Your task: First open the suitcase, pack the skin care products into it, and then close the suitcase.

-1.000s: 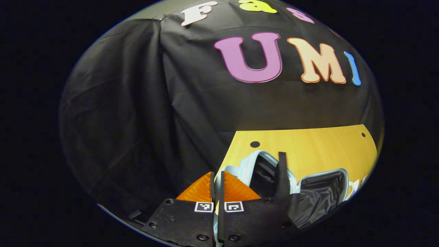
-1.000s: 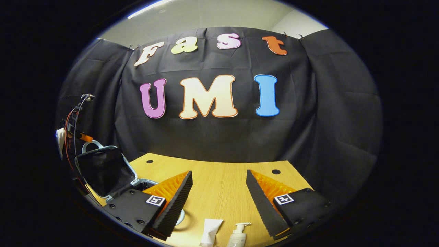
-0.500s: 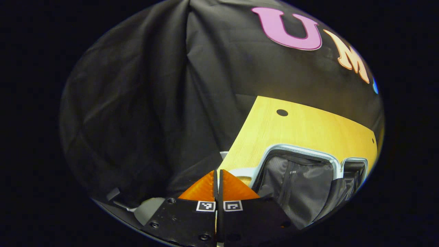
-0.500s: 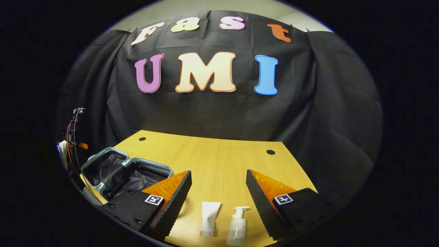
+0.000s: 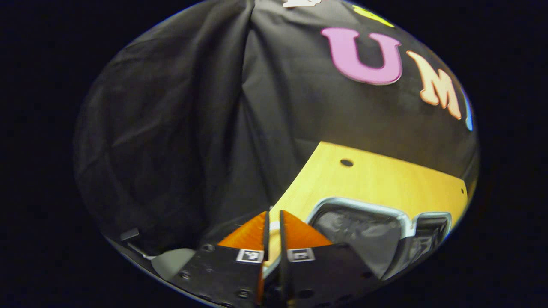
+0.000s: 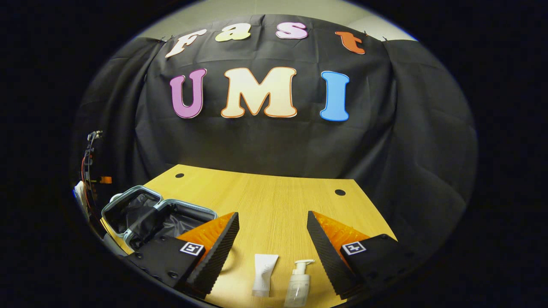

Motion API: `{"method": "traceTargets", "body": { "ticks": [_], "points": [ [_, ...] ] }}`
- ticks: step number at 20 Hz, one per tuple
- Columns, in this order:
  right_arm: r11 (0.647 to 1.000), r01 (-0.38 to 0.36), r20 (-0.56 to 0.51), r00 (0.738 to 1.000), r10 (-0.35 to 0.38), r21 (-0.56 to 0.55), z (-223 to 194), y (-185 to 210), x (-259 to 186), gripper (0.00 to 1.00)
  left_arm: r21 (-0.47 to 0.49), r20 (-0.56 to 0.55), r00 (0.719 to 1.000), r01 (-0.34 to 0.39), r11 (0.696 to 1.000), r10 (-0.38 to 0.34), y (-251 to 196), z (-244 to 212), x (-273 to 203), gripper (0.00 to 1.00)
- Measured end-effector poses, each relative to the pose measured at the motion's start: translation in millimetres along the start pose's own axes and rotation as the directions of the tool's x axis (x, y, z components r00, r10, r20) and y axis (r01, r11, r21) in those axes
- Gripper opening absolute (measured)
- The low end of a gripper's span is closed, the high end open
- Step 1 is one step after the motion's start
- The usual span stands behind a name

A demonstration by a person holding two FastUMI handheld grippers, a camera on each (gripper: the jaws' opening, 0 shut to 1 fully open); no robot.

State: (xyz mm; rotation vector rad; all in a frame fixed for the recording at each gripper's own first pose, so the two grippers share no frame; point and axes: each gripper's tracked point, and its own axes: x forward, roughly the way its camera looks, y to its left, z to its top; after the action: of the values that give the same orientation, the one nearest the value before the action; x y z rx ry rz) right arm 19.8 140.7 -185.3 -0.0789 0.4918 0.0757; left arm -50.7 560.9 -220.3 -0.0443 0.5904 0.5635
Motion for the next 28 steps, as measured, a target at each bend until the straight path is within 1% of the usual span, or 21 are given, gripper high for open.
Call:
{"method": "traceTargets", "body": {
  "ticks": [1,3,4,6,8,9,10,11,13,15,19,20,23,25,28],
  "points": [
    [1.000,-0.006,0.012,1.000,0.006,-0.006,2.1,-3.1,-0.3,1.00,0.015,0.063,0.998,0.018,1.000,-0.019,-21.6,17.5,-9.8,0.37],
    [1.000,-0.023,0.036,0.999,0.024,-0.018,6.2,-9.4,-2.8,1.00,0.032,0.139,0.989,0.045,0.998,-0.049,-57.8,43.9,-37.6,0.74],
    [0.999,-0.035,0.049,0.998,0.036,-0.025,6.9,-18.1,-5.8,1.00,0.039,0.191,0.976,0.095,0.995,-0.101,-98.4,62.3,-67.1,0.92],
    [0.998,-0.051,0.051,0.997,0.052,-0.025,3.0,-31.4,-9.2,1.00,0.051,0.240,0.955,0.166,0.985,-0.173,-147.5,69.9,-98.0,0.92],
    [0.998,-0.059,0.035,0.998,0.060,-0.028,-6.3,-48.2,-11.2,1.00,0.068,0.261,0.934,0.235,0.970,-0.245,-203.5,73.1,-129.2,0.94],
    [0.998,-0.062,0.024,0.998,0.063,-0.026,-11.4,-57.7,-11.8,1.00,0.065,0.256,0.926,0.269,0.961,-0.277,-231.7,70.1,-140.0,0.93],
    [0.998,-0.066,0.013,0.998,0.066,-0.020,-17.1,-64.9,-12.8,1.00,0.061,0.247,0.915,0.314,0.948,-0.319,-261.3,65.6,-151.8,0.94],
    [0.998,-0.068,0.007,0.998,0.068,-0.013,-23.1,-73.8,-14.4,1.00,0.061,0.235,0.906,0.348,0.936,-0.352,-289.7,55.5,-163.2,0.94],
    [0.998,-0.069,-0.004,0.998,0.069,-0.009,-33.3,-88.7,-16.7,1.00,0.080,0.201,0.894,0.393,0.916,-0.401,-332.8,30.1,-183.1,0.93],
    [0.997,-0.074,-0.011,0.997,0.074,-0.009,-42.9,-99.8,-18.8,1.00,0.100,0.152,0.882,0.435,0.895,-0.446,-367.1,4.6,-202.8,0.93],
    [0.996,-0.093,-0.043,0.995,0.093,-0.001,-65.3,-113.0,-21.5,1.00,0.116,0.051,0.857,0.505,0.855,-0.513,-421.4,-42.4,-227.6,0.93],
    [0.995,-0.098,-0.049,0.994,0.097,-0.005,-71.9,-116.9,-24.2,1.00,0.118,-0.009,0.845,0.533,0.838,-0.535,-440.6,-67.7,-235.9,0.93],
    [0.994,-0.107,-0.069,0.992,0.106,-0.005,-86.2,-124.2,-29.3,1.00,0.118,-0.104,0.826,0.564,0.818,-0.554,-463.7,-109.6,-245.8,0.94],
    [0.994,-0.111,-0.084,0.990,0.110,-0.003,-94.5,-125.2,-32.9,1.00,0.116,-0.170,0.808,0.585,0.803,-0.564,-476.0,-140.6,-254.9,0.94],
    [0.993,-0.120,-0.090,0.989,0.120,0.001,-99.3,-123.6,-37.4,1.00,0.107,-0.234,0.788,0.603,0.791,-0.569,-485.7,-170.3,-265.3,0.94]
  ]
}}
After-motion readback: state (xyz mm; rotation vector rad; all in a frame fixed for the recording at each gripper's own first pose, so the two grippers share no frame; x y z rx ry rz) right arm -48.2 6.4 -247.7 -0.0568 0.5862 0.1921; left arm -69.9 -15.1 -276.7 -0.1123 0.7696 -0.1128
